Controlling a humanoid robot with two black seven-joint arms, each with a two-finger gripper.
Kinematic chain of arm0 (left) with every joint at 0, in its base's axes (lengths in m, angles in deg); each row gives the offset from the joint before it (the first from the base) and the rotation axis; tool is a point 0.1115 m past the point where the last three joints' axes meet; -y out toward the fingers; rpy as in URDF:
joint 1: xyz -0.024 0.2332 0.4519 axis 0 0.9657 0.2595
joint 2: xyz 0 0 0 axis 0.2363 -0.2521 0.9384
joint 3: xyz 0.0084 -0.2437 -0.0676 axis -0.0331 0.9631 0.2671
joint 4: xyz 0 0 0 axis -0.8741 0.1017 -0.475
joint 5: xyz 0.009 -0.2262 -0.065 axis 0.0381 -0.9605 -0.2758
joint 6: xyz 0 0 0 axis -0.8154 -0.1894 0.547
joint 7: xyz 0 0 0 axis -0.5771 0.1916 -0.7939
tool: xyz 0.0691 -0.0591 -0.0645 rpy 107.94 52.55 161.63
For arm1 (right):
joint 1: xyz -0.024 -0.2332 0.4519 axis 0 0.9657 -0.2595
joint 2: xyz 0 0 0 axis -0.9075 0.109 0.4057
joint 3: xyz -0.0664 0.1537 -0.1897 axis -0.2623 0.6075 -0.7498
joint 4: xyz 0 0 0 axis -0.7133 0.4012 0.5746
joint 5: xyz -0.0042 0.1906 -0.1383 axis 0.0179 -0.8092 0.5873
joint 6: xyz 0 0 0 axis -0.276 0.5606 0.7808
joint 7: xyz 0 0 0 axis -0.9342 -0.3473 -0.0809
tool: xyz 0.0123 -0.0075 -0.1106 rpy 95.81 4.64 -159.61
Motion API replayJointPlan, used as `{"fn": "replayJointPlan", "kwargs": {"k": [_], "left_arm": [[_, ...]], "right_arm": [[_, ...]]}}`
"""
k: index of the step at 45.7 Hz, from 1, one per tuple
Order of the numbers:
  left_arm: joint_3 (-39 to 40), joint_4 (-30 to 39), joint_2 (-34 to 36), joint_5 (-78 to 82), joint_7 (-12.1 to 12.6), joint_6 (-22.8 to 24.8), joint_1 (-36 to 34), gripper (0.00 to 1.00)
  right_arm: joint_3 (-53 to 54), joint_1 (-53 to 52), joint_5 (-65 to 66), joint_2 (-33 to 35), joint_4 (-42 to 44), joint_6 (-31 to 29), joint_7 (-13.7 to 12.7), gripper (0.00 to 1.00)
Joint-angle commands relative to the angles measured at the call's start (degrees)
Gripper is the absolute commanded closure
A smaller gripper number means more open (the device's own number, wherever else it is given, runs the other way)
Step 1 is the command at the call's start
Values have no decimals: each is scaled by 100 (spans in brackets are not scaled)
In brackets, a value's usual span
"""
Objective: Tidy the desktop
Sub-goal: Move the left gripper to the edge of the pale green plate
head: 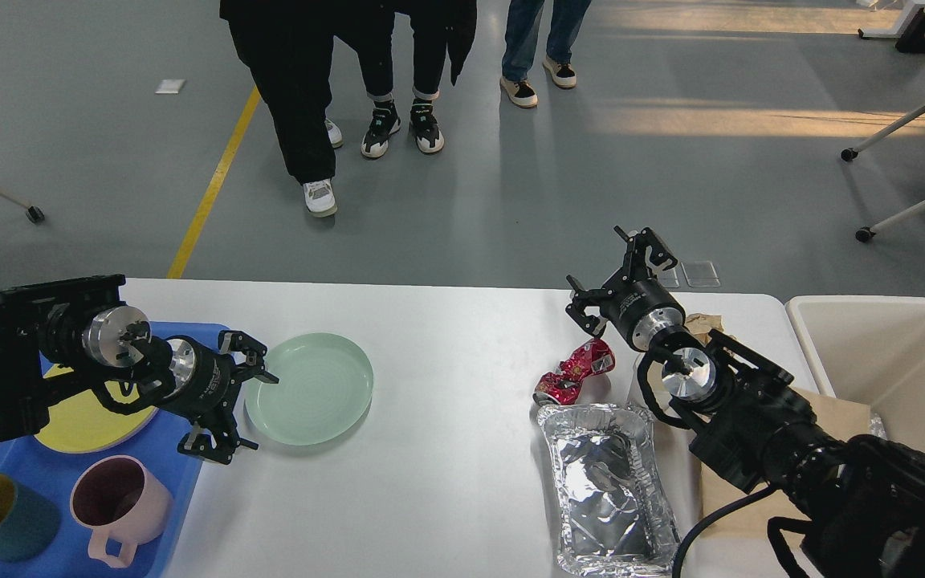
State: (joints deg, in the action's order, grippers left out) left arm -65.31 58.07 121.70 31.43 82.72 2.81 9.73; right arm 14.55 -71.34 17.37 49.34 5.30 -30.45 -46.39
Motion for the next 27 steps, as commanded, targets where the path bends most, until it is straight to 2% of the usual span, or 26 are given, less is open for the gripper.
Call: {"fn": "replayJointPlan", "kwargs": {"k": [1, 18, 23, 27], "left_arm": [[7, -69, -16, 0, -34, -13, 103, 12], [33, -509, -77, 26, -175, -4, 279, 12], [33, -597, -121, 44, -412, 23, 322, 12], [24, -606, -227, 62, -728, 31, 375, 12]], "right_arm": [[0, 0, -1, -7, 0, 0, 0, 0], [0, 0, -1, 1, 0, 0, 0, 0], [0, 0, -1, 1, 0, 0, 0, 0], [0, 0, -1, 1, 0, 0, 0, 0]]}}
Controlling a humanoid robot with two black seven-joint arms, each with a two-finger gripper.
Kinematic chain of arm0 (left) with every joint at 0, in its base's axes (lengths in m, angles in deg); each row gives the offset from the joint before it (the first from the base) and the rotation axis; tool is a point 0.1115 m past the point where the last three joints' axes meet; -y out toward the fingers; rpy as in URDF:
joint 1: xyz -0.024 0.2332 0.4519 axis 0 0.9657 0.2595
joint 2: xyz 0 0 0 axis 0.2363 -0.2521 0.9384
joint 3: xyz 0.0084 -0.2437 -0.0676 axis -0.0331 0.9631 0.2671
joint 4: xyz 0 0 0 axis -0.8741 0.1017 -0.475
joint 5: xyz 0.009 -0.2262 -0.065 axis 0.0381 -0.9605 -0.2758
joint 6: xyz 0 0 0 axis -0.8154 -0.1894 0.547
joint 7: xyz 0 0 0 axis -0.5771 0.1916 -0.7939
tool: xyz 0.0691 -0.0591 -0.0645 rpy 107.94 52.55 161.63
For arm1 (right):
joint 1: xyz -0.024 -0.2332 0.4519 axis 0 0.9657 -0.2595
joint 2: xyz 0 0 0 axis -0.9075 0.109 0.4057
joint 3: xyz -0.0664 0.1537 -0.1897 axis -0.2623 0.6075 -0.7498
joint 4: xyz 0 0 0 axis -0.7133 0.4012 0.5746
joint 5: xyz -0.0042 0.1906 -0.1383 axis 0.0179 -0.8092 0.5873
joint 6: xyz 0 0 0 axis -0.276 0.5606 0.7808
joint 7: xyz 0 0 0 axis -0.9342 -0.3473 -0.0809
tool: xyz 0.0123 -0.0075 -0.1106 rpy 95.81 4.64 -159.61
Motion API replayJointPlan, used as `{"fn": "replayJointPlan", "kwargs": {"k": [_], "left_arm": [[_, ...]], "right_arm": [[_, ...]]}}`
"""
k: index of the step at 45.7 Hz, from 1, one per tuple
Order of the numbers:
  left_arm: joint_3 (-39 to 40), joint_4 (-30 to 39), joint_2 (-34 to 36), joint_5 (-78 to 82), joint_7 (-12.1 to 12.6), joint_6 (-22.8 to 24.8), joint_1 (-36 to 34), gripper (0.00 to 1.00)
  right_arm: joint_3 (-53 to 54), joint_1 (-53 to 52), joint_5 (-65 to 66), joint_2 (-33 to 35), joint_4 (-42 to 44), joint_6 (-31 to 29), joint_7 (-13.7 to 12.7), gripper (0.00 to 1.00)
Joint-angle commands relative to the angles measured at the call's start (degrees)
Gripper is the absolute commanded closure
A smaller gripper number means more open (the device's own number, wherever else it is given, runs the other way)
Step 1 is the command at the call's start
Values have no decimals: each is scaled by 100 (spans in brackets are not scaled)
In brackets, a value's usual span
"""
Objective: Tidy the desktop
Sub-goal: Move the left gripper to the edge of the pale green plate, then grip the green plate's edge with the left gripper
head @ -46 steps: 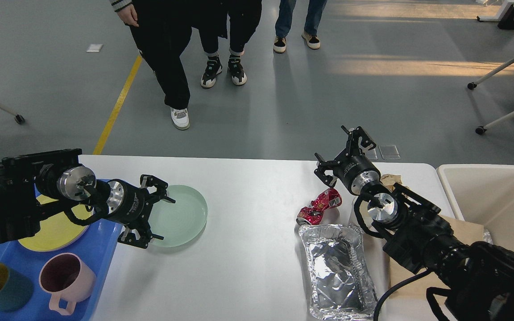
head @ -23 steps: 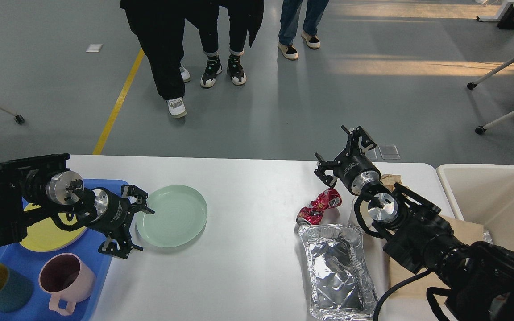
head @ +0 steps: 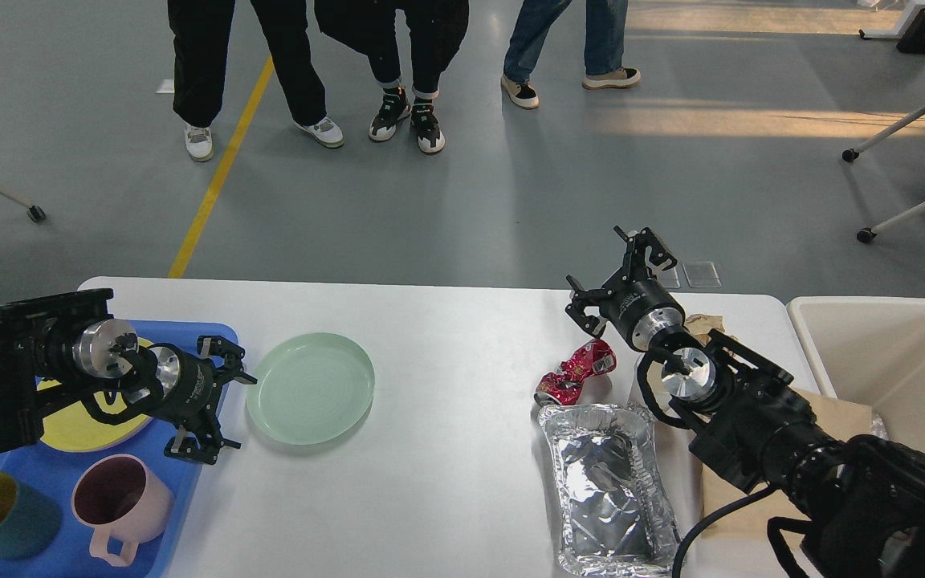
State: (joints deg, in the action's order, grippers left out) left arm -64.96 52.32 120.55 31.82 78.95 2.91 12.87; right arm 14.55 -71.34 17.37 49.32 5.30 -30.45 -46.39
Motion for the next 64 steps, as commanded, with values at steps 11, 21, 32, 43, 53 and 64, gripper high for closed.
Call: {"fn": "replayJointPlan", "kwargs": {"k": [11, 21, 32, 43, 53, 64], "left_arm": [[-20, -31, -340, 66, -616, 215, 79, 12], [-28, -31, -358, 66, -660, 180, 237, 12], [-28, -57, -376, 66, -756, 180, 290, 12], [-28, -189, -569, 75, -774, 180, 404, 12], [-28, -338, -718, 154, -984, 180, 518, 12], [-28, -470, -806, 303, -1117, 189, 624, 12]], "right_arm": [[0, 0, -1, 3, 0, 0, 0, 0], [0, 0, -1, 3, 0, 0, 0, 0], [0, 0, 8, 3, 0, 0, 0, 0], [0, 0, -1, 3, 0, 0, 0, 0], [0, 0, -1, -6, 0, 0, 0, 0], [0, 0, 8, -5, 0, 0, 0, 0]]}}
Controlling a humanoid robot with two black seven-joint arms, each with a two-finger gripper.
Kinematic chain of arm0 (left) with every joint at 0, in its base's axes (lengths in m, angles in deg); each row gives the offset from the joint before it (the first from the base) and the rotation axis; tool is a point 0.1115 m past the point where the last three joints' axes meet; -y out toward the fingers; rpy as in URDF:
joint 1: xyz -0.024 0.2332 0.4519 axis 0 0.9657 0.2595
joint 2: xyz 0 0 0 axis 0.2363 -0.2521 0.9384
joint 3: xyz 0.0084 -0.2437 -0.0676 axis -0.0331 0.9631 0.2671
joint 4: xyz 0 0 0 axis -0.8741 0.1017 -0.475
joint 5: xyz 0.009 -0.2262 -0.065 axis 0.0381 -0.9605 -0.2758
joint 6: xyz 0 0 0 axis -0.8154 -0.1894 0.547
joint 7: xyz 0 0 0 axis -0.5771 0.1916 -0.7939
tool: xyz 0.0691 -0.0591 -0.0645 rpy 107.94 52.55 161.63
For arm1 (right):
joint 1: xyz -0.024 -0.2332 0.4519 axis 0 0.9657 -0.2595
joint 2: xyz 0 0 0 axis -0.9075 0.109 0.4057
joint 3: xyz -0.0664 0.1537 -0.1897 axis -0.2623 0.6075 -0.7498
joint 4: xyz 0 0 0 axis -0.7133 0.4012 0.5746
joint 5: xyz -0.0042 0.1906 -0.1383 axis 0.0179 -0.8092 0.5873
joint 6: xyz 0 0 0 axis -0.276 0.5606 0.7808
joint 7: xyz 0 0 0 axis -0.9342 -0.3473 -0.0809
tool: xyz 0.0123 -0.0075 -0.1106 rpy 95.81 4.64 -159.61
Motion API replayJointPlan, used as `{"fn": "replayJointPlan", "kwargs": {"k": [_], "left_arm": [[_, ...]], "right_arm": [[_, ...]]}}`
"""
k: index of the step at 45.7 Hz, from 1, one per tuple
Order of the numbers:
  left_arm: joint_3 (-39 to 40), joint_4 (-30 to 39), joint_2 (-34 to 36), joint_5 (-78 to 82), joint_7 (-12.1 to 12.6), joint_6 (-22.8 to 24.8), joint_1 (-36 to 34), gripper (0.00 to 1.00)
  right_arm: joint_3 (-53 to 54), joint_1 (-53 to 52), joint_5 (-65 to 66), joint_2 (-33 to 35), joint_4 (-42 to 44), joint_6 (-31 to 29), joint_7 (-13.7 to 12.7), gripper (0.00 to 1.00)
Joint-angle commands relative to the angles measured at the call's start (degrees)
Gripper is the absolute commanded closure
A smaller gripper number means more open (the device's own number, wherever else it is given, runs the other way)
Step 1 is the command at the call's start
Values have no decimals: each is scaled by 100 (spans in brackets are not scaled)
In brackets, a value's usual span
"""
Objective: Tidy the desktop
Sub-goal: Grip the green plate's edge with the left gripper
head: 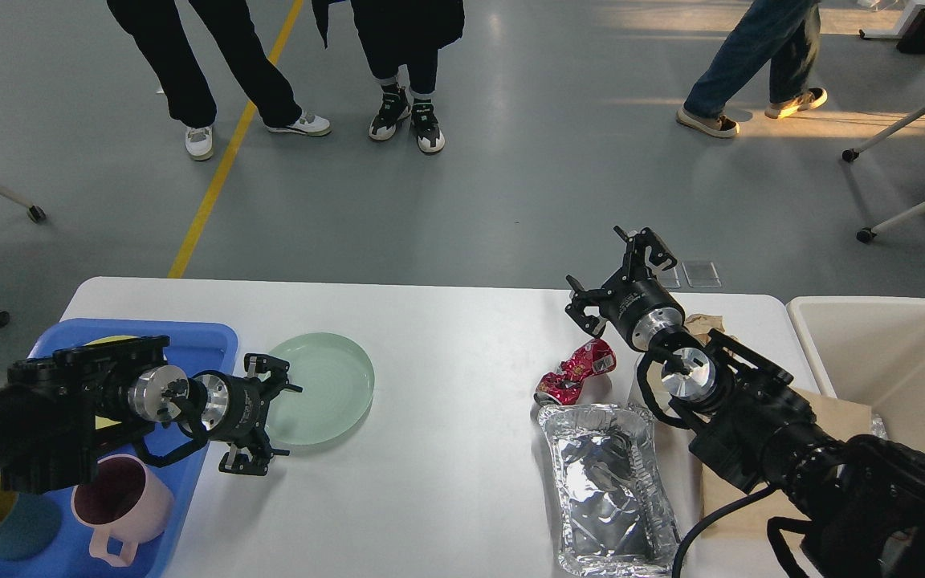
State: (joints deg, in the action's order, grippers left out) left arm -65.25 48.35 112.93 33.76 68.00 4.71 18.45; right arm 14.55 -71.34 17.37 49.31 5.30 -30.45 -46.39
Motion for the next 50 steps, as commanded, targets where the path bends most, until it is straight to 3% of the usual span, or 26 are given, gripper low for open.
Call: {"fn": "replayJointPlan", "kwargs": {"k": [1, 8, 17, 31, 50], "left_arm": [[0, -82, -53, 127, -39, 9, 75, 12], [0, -82, -88, 163, -241, 9, 154, 12], [0, -83, -141, 172, -294, 26, 163, 12], [-9, -91, -176, 330, -645, 53, 285, 18], [0, -83, -211, 339, -645, 96, 365, 36]], "right_arm": [[0, 0, -1, -4, 0, 0, 0, 0], [0, 0, -1, 4, 0, 0, 0, 0], [0, 0, -1, 4, 0, 0, 0, 0], [0, 0, 8, 4, 0, 0, 0, 0], [0, 0, -1, 4, 0, 0, 0, 0]]}}
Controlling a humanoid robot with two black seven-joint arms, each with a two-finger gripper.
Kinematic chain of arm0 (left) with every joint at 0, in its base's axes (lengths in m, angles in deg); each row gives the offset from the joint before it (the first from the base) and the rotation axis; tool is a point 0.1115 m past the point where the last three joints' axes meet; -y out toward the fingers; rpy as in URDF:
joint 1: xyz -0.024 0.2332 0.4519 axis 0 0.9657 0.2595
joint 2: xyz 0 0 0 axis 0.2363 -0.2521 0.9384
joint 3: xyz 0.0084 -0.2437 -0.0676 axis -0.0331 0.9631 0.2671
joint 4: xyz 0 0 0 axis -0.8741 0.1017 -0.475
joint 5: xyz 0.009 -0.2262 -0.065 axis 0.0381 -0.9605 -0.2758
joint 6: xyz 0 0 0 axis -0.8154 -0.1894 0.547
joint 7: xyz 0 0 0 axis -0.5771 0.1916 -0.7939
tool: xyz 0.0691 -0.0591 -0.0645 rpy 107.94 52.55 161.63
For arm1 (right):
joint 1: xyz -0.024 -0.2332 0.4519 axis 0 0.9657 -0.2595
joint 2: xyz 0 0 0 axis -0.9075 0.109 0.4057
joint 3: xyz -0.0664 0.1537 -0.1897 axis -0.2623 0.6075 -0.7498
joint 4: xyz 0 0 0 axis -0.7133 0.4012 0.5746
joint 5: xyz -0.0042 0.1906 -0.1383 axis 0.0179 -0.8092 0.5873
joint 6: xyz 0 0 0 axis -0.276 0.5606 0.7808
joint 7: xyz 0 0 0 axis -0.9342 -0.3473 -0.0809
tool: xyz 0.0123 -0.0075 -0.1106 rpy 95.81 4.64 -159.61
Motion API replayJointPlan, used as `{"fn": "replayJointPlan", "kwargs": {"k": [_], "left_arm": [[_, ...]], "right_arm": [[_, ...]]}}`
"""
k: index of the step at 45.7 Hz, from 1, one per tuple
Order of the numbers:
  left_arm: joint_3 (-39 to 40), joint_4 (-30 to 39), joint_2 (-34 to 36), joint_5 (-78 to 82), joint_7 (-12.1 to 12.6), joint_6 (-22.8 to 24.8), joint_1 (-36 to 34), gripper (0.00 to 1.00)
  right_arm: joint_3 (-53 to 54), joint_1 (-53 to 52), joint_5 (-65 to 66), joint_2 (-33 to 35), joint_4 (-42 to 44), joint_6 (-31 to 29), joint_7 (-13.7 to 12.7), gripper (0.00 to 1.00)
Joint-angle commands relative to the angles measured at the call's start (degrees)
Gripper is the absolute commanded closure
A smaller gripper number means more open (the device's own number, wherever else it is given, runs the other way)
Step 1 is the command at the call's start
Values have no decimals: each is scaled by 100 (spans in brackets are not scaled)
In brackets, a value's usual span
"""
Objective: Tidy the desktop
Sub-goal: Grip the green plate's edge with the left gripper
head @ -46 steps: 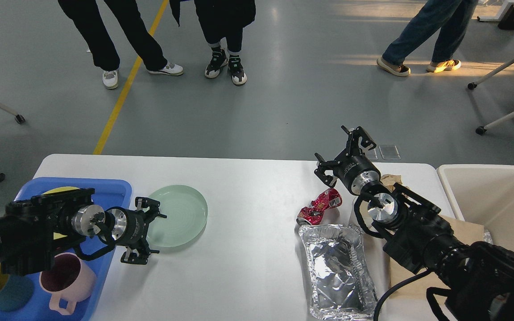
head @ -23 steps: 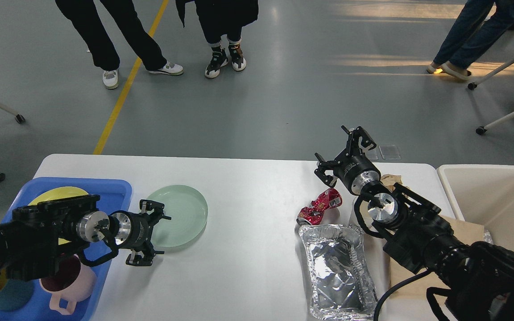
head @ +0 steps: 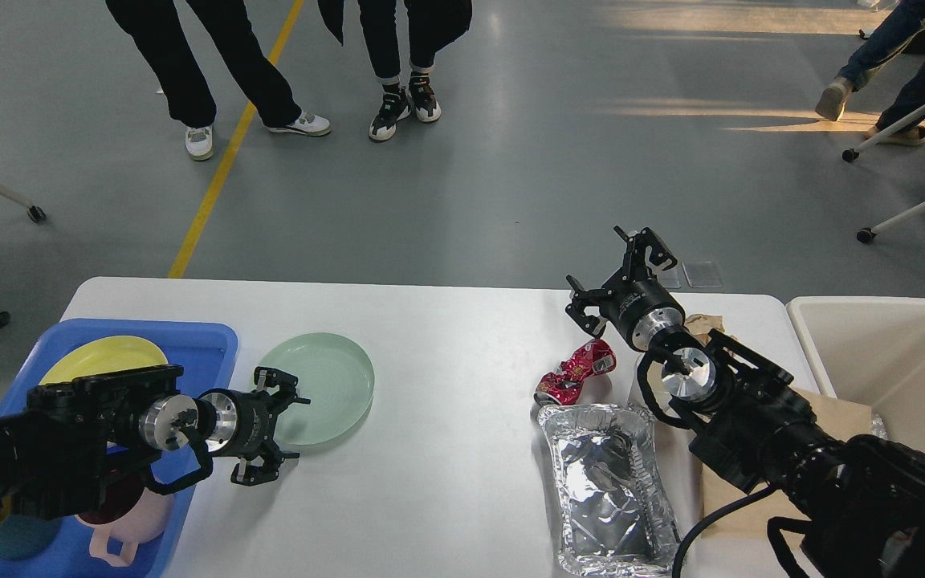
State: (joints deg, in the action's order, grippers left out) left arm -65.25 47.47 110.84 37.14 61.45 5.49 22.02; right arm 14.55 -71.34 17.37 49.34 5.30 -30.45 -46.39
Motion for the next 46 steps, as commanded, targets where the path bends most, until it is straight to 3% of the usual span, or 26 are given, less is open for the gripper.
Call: {"fn": "replayJointPlan", "kwargs": {"k": [1, 30, 37, 46], "left_arm": [[0, 6, -3, 0, 9, 18, 8, 37], [0, 23, -3, 0, 18, 440, 17, 91], [0, 23, -3, 0, 27, 440, 26, 99], [0, 23, 6, 0, 27, 440, 26, 100]], "right_arm": [[0, 0, -1, 1, 0, 0, 0, 0], [0, 0, -1, 1, 0, 0, 0, 0], [0, 0, -1, 1, 0, 0, 0, 0], [0, 0, 8, 1, 0, 0, 0, 0]]}}
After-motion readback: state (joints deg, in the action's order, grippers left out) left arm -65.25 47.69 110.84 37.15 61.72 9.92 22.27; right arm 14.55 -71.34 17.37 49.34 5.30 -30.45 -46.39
